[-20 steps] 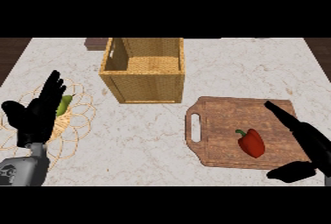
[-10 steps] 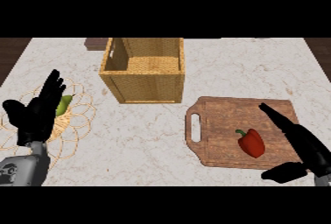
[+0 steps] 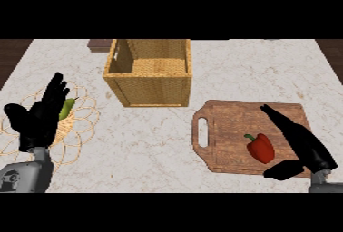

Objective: Pick the bell pepper from the cutting board and place it in the basket

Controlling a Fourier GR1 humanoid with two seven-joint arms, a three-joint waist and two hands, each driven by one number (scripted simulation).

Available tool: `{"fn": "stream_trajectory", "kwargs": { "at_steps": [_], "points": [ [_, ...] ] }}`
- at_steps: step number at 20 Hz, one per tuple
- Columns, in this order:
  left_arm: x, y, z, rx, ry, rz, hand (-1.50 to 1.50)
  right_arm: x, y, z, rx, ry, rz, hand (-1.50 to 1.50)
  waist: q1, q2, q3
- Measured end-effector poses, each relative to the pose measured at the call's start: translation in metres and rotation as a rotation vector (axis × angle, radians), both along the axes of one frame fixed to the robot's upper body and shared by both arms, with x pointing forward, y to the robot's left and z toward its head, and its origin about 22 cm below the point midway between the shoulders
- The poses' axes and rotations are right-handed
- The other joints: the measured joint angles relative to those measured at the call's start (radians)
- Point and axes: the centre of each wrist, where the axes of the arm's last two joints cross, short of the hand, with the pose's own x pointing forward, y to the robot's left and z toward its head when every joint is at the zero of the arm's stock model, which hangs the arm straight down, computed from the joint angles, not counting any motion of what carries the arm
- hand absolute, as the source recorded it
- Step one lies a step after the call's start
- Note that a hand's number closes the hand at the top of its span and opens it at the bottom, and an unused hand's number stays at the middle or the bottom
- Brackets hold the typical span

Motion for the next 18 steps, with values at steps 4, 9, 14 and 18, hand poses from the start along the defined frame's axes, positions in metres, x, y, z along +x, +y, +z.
{"fn": "stream_trajectory", "kwargs": {
  "at_steps": [4, 9, 14, 18],
  "points": [
    [0.0, 0.003, -0.004, -0.003, 0.003, -0.001, 0.0, -0.003, 0.0, -0.014, -0.01, 0.004, 0.002, -1.5, 0.0, 0.0, 0.0],
    [-0.002, 0.004, 0.001, -0.002, 0.004, 0.004, 0.0, 0.005, 0.002, -0.021, -0.023, 0.01, 0.011, -1.5, 0.0, 0.0, -0.001],
    [0.005, 0.004, -0.002, -0.003, -0.001, 0.002, 0.0, 0.014, 0.005, -0.025, -0.034, 0.031, 0.011, -1.5, -0.001, -0.001, -0.002],
    [0.006, -0.003, 0.001, -0.002, -0.003, -0.004, 0.0, 0.012, 0.004, -0.034, -0.046, 0.072, 0.055, 1.5, -0.001, -0.002, -0.003]
  ]
}}
